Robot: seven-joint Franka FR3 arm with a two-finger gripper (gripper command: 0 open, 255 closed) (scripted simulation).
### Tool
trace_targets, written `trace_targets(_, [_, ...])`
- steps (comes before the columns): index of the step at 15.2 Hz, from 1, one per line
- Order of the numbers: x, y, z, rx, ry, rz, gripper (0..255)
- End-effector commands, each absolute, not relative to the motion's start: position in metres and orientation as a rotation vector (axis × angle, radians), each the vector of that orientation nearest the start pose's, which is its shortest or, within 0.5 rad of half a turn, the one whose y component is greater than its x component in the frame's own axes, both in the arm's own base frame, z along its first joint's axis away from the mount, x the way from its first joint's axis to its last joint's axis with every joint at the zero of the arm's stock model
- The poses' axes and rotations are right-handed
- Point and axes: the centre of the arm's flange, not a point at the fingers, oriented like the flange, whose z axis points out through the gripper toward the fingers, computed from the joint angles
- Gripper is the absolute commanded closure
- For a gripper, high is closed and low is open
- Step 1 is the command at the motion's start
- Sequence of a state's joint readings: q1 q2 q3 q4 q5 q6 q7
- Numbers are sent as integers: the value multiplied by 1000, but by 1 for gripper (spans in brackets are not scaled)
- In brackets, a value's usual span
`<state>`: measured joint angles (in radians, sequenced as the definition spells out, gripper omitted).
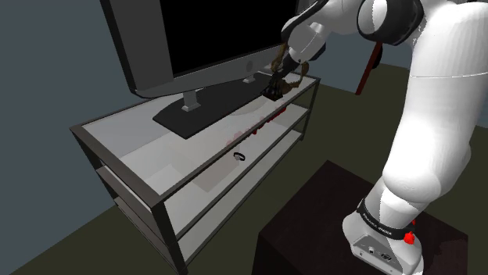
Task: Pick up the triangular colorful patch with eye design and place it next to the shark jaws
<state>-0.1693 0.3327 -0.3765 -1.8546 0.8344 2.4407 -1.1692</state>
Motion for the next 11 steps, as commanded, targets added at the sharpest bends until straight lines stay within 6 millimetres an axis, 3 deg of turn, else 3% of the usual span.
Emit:
trace_targets(1, [569, -322, 372, -2905, -126, -845, 255])
trace_targets(7, [569, -322, 337, -2905, -126, -845, 255])
trace_targets(11, [569, -322, 337, -2905, -126, -845, 255])
